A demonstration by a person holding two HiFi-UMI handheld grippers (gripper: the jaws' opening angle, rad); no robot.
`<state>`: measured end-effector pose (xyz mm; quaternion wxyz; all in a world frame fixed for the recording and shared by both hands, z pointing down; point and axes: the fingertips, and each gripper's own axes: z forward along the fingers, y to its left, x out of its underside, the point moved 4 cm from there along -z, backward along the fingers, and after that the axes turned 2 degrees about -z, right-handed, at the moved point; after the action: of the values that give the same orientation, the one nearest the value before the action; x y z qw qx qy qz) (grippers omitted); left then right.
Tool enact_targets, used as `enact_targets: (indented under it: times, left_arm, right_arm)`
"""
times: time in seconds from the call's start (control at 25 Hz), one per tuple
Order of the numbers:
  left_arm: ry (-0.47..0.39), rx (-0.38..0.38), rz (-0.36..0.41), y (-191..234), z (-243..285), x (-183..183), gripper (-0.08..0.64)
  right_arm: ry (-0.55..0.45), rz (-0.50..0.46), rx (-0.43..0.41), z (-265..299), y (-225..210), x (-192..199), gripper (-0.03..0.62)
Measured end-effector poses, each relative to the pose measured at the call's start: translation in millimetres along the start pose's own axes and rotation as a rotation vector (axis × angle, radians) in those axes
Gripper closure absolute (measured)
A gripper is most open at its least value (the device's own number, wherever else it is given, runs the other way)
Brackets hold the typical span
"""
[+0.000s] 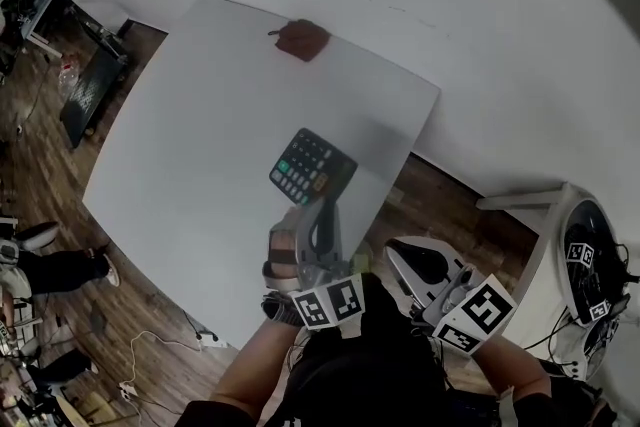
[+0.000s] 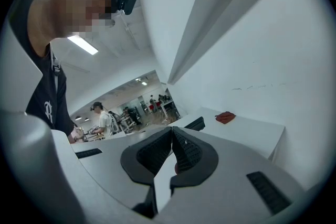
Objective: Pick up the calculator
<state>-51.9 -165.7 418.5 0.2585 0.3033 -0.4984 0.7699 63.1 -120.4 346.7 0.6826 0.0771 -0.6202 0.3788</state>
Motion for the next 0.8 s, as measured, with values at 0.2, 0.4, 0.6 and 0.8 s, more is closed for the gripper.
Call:
enact_targets:
  times: [0.2, 0.4, 0.6, 0.8]
  left_arm:
    - [-0.062, 0.014, -0.011, 14, -61, -24, 0.512]
    - [-0.119, 0.011, -0.026, 29, -118, -39, 0.512]
    - [-0.168, 0.024, -0.048, 40, -164, -48, 0.512]
    - [-0.216, 0.035, -0.074, 48, -202, -54, 0.512]
  right_arm:
    - [-0.031, -0.053, 0.003, -10, 40, -4, 0.577]
    - [-0.068, -0.112, -0.008, -19, 86, -10, 0.577]
    - [-0.076, -0.153, -0.005, -29, 127, -6, 0.577]
    - [-0.082, -0.208, 0.005, -36, 163, -4, 0.578]
